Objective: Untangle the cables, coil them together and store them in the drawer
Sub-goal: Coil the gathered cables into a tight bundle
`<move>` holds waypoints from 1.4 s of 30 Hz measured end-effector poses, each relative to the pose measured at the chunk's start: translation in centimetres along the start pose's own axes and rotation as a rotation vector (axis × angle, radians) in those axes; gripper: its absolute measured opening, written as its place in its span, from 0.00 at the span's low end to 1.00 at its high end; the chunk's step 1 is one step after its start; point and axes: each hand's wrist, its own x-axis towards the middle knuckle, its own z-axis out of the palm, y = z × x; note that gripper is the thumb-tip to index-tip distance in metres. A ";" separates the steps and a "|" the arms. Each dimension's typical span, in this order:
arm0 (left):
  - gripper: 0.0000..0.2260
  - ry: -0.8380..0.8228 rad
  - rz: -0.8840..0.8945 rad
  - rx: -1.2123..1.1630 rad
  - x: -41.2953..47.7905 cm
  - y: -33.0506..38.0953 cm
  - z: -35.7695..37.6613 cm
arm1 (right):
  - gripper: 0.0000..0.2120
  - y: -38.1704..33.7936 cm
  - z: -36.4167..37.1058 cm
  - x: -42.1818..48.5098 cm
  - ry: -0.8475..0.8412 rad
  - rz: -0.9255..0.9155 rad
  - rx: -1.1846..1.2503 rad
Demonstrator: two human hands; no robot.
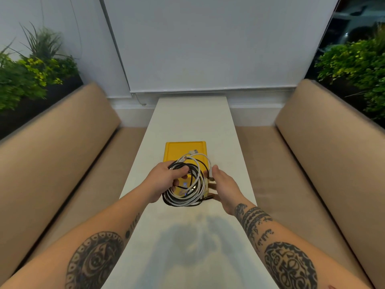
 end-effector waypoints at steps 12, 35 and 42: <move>0.06 0.052 0.033 0.081 0.1 1.0 0.4 | 0.13 -0.3 -1.7 0.6 0.081 -0.255 -0.310; 0.09 0.287 0.180 -0.045 -0.3 2.8 3.1 | 0.39 1.3 1.6 -0.9 -0.163 0.283 0.504; 0.07 0.250 0.068 -0.214 -0.3 2.0 3.7 | 0.48 -0.6 1.7 -0.7 -0.387 0.180 0.675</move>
